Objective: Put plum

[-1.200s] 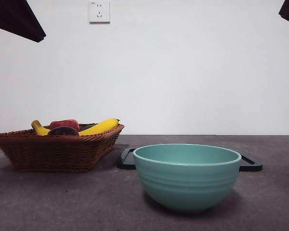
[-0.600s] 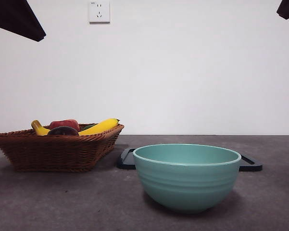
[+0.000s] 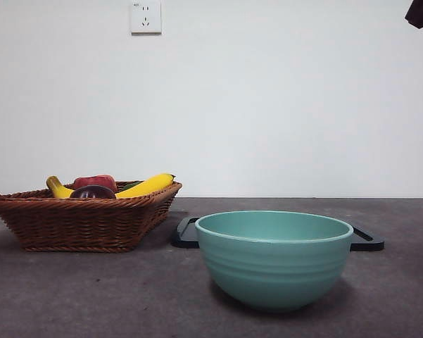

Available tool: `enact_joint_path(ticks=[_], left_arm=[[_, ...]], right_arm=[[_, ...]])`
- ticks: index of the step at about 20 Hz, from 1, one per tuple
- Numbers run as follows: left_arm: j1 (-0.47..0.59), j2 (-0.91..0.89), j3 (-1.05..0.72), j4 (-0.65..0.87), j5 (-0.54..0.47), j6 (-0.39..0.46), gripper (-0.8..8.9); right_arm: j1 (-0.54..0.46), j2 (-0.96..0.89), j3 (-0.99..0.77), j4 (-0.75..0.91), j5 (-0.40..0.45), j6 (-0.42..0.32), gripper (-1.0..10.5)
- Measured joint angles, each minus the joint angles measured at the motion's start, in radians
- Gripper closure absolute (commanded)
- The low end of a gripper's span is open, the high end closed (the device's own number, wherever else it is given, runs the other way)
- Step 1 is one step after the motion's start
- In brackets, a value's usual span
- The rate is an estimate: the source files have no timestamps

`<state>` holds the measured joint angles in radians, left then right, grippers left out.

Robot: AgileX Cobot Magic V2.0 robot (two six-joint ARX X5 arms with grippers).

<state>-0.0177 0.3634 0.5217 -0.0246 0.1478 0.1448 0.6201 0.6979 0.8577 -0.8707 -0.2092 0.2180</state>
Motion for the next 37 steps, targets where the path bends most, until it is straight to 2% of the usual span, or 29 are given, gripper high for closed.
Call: enact_joint_path(ticks=[2,5,12,15,20,37], left_arm=[[0.024,-0.095,-0.134,-0.001,-0.045,0.000,8.06],[0.043,-0.207,-0.303,-0.006,-0.048,0.000,8.06],[0.045,-0.325,-0.483,-0.023,-0.049,0.000,8.06],[0.045,-0.351,-0.489,-0.040,-0.049,0.000,8.06],[0.048,-0.358,-0.489,-0.153,-0.067,0.000,8.06],[0.048,-0.358,-0.489,-0.153,-0.067,0.003,8.06]], right_arm=[[0.000,0.000,0.000,0.000,0.000,0.000,9.4],[0.000,0.000,0.000,0.000,0.000,0.000,9.4],[0.000,0.000,0.000,0.000,0.000,0.000,9.4],[0.000,0.000,0.000,0.000,0.000,0.000,9.4],[0.000,0.000,0.000,0.000,0.000,0.000,9.4],[0.000,0.000,0.000,0.000,0.000,0.000,9.4]])
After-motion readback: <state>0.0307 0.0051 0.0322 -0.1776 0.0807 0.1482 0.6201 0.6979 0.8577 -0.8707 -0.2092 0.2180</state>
